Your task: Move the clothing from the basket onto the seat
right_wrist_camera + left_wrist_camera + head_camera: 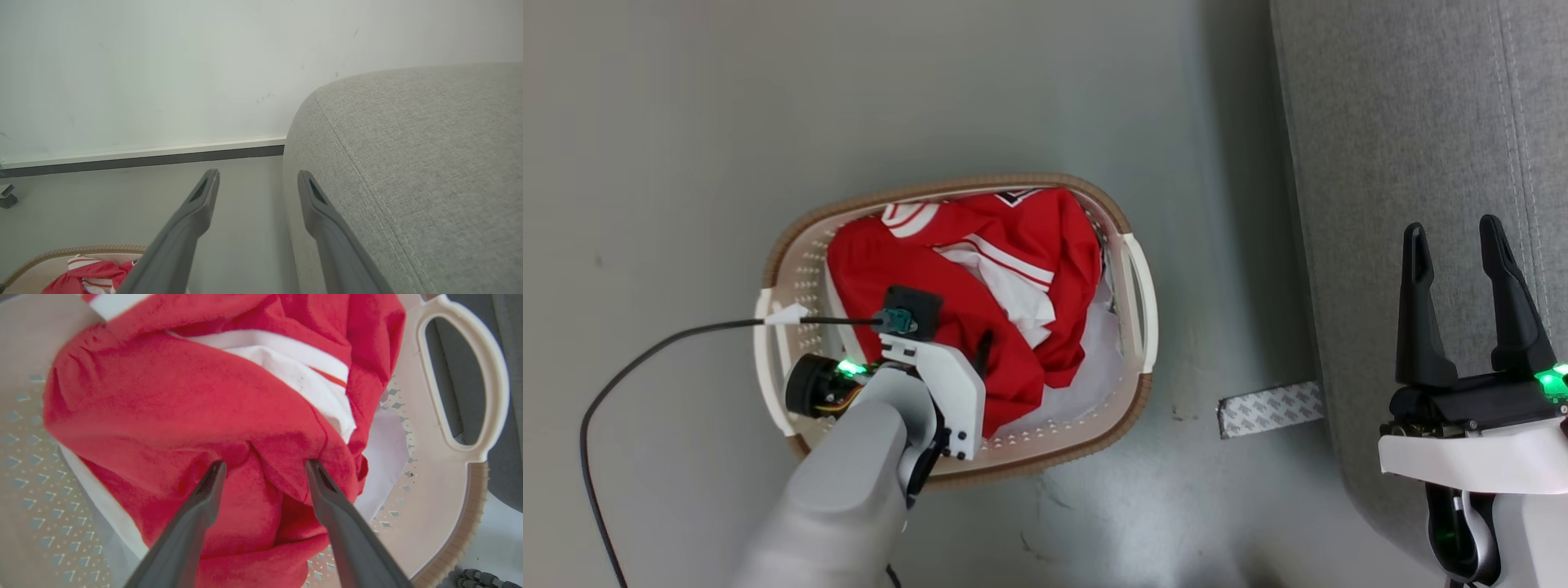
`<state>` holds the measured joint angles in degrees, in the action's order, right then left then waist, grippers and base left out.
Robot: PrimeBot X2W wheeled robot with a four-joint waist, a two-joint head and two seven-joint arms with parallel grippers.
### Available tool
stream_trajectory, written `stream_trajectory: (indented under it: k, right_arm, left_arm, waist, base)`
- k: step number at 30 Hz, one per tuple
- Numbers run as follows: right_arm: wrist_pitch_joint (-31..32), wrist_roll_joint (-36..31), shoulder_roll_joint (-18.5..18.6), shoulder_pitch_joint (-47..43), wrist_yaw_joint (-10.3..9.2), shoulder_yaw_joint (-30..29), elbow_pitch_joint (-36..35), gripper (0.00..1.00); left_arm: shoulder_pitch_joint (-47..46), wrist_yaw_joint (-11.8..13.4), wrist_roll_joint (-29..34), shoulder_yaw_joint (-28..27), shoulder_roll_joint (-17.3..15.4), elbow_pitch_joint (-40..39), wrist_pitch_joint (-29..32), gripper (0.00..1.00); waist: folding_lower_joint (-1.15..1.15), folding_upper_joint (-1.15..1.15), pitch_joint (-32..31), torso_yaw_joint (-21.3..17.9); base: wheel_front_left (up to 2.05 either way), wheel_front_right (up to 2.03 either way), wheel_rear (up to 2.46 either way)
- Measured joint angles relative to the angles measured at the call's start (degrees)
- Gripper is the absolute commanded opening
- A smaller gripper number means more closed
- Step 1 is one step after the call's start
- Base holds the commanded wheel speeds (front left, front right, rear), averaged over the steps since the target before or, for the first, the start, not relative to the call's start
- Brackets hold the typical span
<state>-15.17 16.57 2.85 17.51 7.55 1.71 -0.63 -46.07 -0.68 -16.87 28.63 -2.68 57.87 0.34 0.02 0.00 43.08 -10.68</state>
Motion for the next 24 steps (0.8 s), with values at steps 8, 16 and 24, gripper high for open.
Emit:
stream_trajectory:
  k: [8,16,24]
  right_arm:
    - [0.0,1.4,0.0,0.3,0.0,0.6,-0.1,1.0]
    - [0.0,2.0,0.0,0.5,0.0,1.1,0.3,1.0]
    - [0.0,2.6,0.0,1.3,0.0,2.0,-0.3,1.0]
  left_arm:
    - [-3.3,0.9,-3.4,2.2,0.0,3.0,-1.5,1.0]
    - [-4.5,1.3,-8.1,4.7,0.0,3.1,-2.5,1.0]
    - [-7.6,2.2,-10.1,6.8,0.0,4.6,-4.2,0.75]
  waist:
    - [0.0,0.0,3.2,-2.2]
    - [-0.01,0.0,3.8,-3.3]
    - [-0.01,0.0,6.8,-4.3]
  base:
    - [0.0,0.0,0.0]
    - [0.0,0.0,0.0]
    - [0.0,0.0,0.0]
